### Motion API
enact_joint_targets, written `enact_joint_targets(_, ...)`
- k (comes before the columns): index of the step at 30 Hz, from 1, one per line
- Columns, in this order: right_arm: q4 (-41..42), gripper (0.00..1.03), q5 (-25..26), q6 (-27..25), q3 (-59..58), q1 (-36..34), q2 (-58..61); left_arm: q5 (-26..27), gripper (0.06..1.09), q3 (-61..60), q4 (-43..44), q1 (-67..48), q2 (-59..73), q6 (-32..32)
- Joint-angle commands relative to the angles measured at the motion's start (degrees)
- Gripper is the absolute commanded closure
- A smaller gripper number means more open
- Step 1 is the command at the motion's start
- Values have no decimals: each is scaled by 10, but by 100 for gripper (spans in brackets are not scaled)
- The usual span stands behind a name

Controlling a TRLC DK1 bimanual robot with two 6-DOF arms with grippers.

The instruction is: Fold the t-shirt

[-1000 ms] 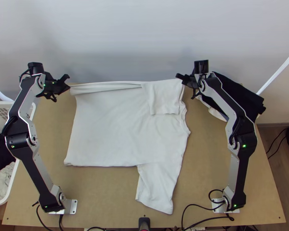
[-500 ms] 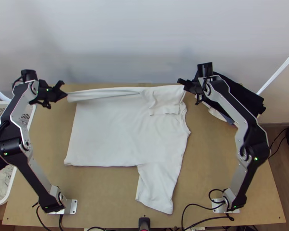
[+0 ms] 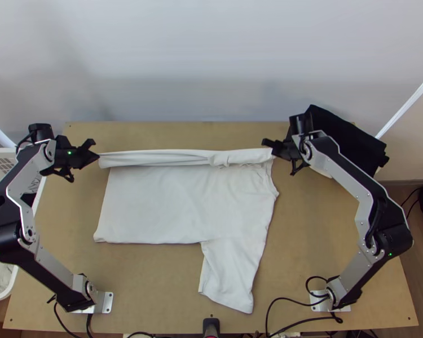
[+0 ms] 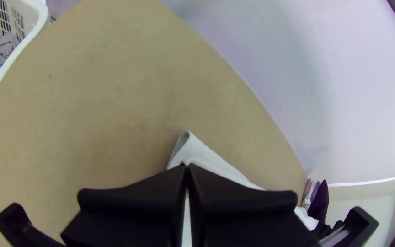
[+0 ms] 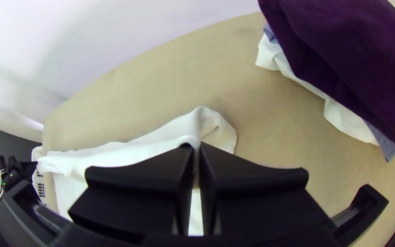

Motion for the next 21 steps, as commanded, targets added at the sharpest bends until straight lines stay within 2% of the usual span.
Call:
enact_joint_targets(1,9,100,12,-3,-34,4,-30,-6,105,-26,14,11,-17,17)
enact_joint_targets(6,41,100,12,6,-89,17,-52,-11,103,-47,22,9,-18,28)
enact_joint_targets(7,49,100,12,7,-99,19,-56,-11,95,-51,22,9,-19,34)
enact_joint_targets(8,51,100,12,7,-107,22,-59,-11,81,-57,21,9,-23,36)
enact_joint_targets(9,51,92,11,7,-110,24,-63,-11,65,-63,19,9,-29,38)
enact_joint_targets(11,51,61,12,7,-125,28,-76,-11,38,-77,9,9,-42,42)
enact_joint_targets(12,51,54,12,7,-133,29,-85,-11,26,-83,6,10,-49,46)
enact_joint_targets(13,51,49,12,7,-142,28,-93,-11,21,-90,4,11,-64,57)
enact_joint_targets(16,47,32,12,1,-164,28,-117,-11,13,-110,3,17,-101,80)
enact_joint_targets(19,37,19,12,0,-203,29,-180,-11,12,-119,1,32,-144,89)
enact_joint_targets(21,23,15,12,2,-230,33,-233,-11,12,-124,-4,41,-172,98)
